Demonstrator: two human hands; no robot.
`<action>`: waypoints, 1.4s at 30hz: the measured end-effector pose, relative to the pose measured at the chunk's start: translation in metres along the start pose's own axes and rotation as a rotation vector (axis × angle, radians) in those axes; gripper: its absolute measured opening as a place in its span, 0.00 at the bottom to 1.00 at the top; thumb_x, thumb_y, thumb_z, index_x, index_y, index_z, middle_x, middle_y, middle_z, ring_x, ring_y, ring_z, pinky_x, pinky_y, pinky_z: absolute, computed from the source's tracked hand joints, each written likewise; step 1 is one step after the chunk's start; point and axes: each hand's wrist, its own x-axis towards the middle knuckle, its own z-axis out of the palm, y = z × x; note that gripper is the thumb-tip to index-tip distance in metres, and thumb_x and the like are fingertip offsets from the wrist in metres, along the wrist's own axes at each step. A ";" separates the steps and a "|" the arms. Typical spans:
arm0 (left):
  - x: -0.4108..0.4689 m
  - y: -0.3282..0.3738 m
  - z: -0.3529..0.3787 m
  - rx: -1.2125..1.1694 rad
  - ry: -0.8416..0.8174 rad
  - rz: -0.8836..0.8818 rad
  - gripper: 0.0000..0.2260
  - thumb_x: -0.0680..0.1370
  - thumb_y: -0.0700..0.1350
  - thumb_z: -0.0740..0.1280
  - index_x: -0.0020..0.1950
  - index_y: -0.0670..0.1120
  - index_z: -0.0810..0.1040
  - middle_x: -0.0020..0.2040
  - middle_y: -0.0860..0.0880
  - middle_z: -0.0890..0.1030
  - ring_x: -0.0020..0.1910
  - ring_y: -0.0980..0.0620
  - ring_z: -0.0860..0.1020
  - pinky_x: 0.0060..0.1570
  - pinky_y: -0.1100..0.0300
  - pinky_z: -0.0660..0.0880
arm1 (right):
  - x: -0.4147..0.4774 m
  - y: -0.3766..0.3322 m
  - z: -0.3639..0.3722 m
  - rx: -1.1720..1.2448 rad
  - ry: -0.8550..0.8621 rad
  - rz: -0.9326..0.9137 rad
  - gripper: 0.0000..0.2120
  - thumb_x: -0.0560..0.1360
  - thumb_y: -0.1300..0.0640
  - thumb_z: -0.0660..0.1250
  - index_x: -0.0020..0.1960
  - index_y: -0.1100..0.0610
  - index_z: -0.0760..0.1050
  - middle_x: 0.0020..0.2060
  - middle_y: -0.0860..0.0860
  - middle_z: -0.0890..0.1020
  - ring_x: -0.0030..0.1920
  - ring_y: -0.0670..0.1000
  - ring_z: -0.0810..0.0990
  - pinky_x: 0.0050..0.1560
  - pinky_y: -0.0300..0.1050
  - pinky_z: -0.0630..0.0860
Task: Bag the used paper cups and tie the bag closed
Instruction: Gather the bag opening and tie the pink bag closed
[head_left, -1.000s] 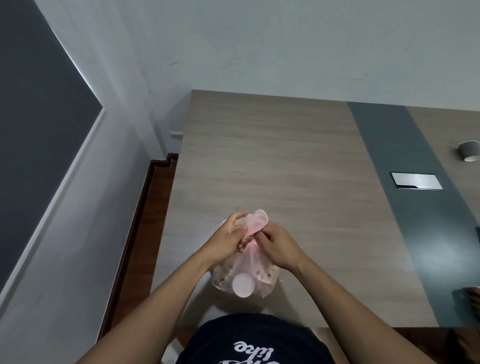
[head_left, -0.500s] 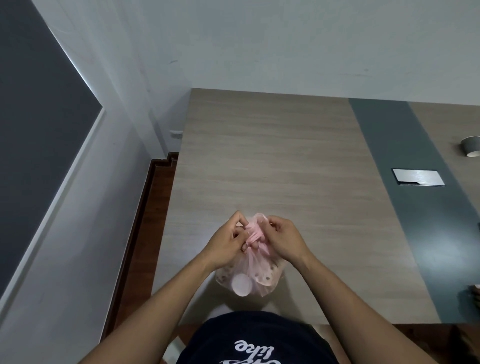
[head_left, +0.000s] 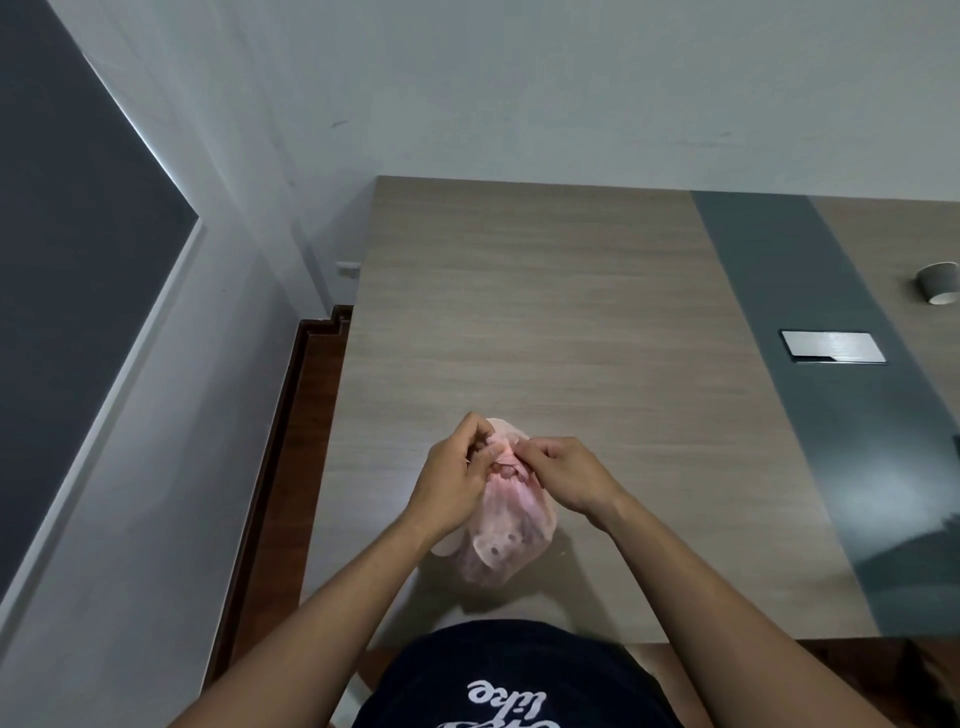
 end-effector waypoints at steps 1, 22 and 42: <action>0.000 0.000 0.001 0.027 0.022 0.014 0.05 0.88 0.47 0.67 0.53 0.52 0.75 0.45 0.51 0.85 0.45 0.52 0.84 0.48 0.46 0.83 | -0.002 -0.003 0.001 0.016 -0.031 0.012 0.30 0.83 0.32 0.62 0.36 0.55 0.80 0.34 0.47 0.84 0.36 0.47 0.76 0.44 0.46 0.72; 0.008 -0.006 0.000 0.067 0.040 -0.338 0.03 0.88 0.45 0.66 0.56 0.46 0.75 0.44 0.50 0.81 0.42 0.52 0.78 0.40 0.55 0.74 | -0.006 0.001 0.001 0.087 -0.192 -0.017 0.11 0.81 0.53 0.66 0.62 0.52 0.75 0.44 0.51 0.84 0.45 0.47 0.80 0.56 0.49 0.77; 0.014 -0.026 -0.018 -0.702 -0.147 -0.584 0.06 0.88 0.35 0.65 0.53 0.43 0.74 0.41 0.41 0.83 0.37 0.51 0.79 0.43 0.59 0.78 | -0.002 0.007 0.002 0.073 -0.091 -0.242 0.11 0.84 0.45 0.69 0.53 0.48 0.87 0.52 0.45 0.88 0.57 0.46 0.86 0.65 0.50 0.79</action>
